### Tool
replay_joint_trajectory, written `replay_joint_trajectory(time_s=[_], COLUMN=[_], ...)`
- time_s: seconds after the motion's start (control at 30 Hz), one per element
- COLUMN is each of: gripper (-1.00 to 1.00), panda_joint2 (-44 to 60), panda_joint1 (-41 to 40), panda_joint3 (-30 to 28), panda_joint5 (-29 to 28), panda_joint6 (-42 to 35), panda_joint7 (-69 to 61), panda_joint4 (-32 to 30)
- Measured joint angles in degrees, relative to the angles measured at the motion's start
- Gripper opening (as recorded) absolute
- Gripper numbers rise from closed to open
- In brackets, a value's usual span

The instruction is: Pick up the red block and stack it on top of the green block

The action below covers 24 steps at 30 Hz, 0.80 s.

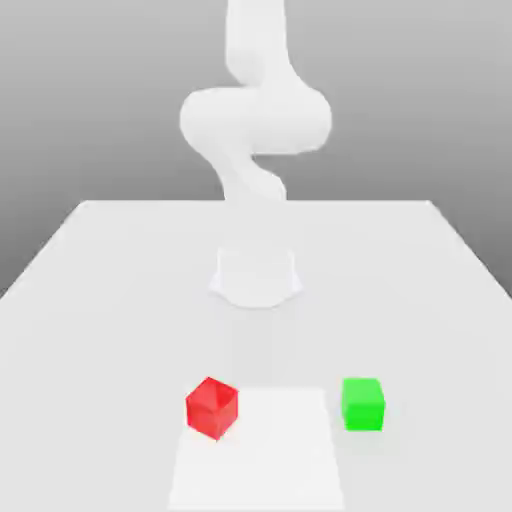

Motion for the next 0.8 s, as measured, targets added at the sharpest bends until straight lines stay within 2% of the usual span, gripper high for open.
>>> replay_joint_trajectory(time_s=[0.4, 0.5, 0.6, 0.8], gripper=[0.0, 0.0, 0.0, 0.0], panda_joint2=[25.48, 32.53, 38.74, 49.07], panda_joint1=[-9.12, -10.39, -10.81, -10.53], panda_joint3=[3.36, 2.91, 2.4, 1.7], panda_joint5=[-4.61, -3.54, 0.0, -0.29], panda_joint6=[15.78, 20.3, 24.62, 33.24], panda_joint7=[15.69, 18.34, 18.93, 20.22], panda_joint4=[-16.62, -21.17, -25.3, -25.12])
